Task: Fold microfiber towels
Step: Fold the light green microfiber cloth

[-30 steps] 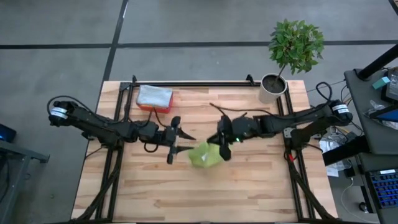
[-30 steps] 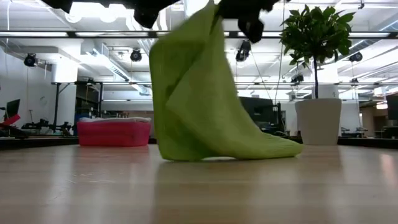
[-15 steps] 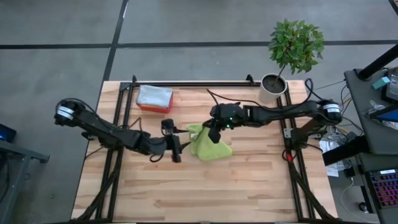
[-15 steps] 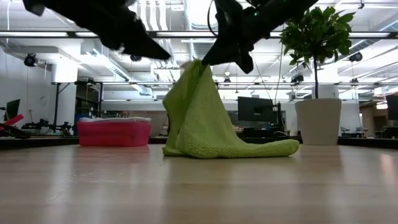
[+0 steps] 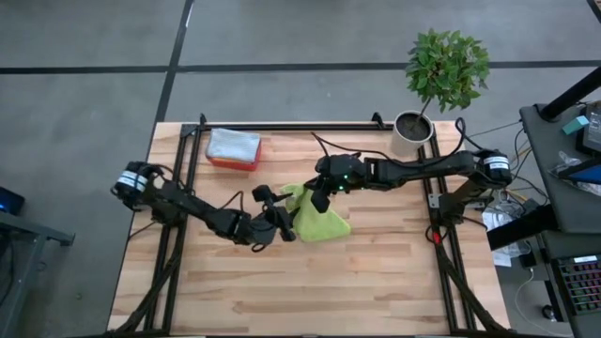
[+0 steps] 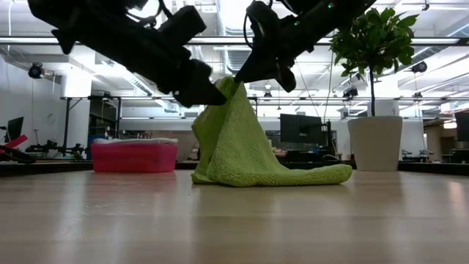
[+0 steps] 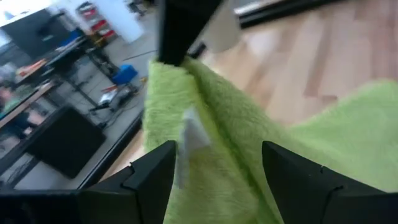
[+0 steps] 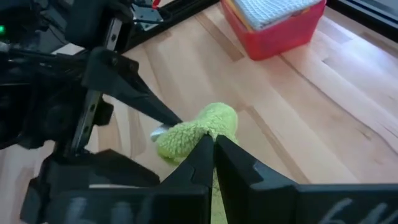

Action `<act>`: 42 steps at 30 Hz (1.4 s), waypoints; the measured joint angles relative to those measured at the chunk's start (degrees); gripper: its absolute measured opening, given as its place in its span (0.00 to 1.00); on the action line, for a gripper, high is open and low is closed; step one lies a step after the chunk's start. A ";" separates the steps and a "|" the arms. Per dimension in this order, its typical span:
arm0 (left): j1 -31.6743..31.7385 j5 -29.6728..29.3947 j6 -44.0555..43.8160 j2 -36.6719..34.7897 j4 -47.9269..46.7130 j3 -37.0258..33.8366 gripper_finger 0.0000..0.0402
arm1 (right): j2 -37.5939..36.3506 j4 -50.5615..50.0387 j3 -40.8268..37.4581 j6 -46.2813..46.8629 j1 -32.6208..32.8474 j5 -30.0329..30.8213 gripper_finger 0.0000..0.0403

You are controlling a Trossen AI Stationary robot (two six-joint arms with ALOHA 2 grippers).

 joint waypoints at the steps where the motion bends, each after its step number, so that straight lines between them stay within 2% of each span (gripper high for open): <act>1: 0.27 -1.47 -1.08 0.70 0.78 0.32 0.56 | 0.00 0.11 0.00 0.00 0.00 0.02 0.02; 5: 1.29 -8.11 -4.08 2.38 1.23 1.12 0.56 | 0.00 0.74 0.00 0.00 0.00 0.47 0.02; 10: 1.83 -8.23 -4.31 2.38 -0.94 0.90 0.49 | 0.00 0.57 0.00 0.00 0.40 0.47 0.02; 13: 2.27 -7.96 -4.36 2.38 -0.89 0.88 0.35 | 0.00 0.53 0.00 -0.26 0.80 0.45 0.02; 17: 2.31 -4.55 -4.30 1.85 -1.02 0.88 0.07 | -0.02 0.54 0.00 -0.57 1.47 0.02 0.02; 20: 2.31 3.01 -2.92 -0.65 -2.76 1.30 0.03 | -0.41 -0.24 0.00 -1.01 1.74 -2.88 0.02; 22: 2.14 9.70 -2.24 -3.40 -6.13 2.47 0.01 | -1.20 -1.92 0.04 -1.02 1.79 -7.38 0.02; 23: 2.01 14.53 -2.14 -5.36 -9.51 2.99 0.01 | -1.52 -3.15 0.12 -1.04 1.79 -10.81 0.02; 26: 1.86 34.60 -3.57 -10.92 -19.46 5.38 0.01 | -2.20 -5.05 0.33 -3.10 1.83 -25.33 0.02; 27: 1.82 38.45 -4.74 -12.62 -22.61 5.81 0.00 | -2.29 -5.38 0.31 -4.93 2.06 -29.45 0.02; 29: 1.82 41.89 -5.77 -15.49 -27.04 5.93 0.00 | -2.29 -4.68 0.31 -8.95 2.30 -32.54 0.02; 32: 1.94 43.19 -6.16 -19.78 -28.33 5.51 0.00 | -2.25 -5.16 0.47 -11.06 1.04 -28.09 0.02; 36: 3.48 42.82 -12.85 -23.56 -28.19 5.45 0.00 | -2.09 -8.29 0.48 -11.00 -3.41 -20.68 0.06; 42: 4.50 36.81 -24.70 -23.76 -33.33 5.34 0.00 | -2.03 -8.62 0.46 -8.54 -7.22 -19.12 0.18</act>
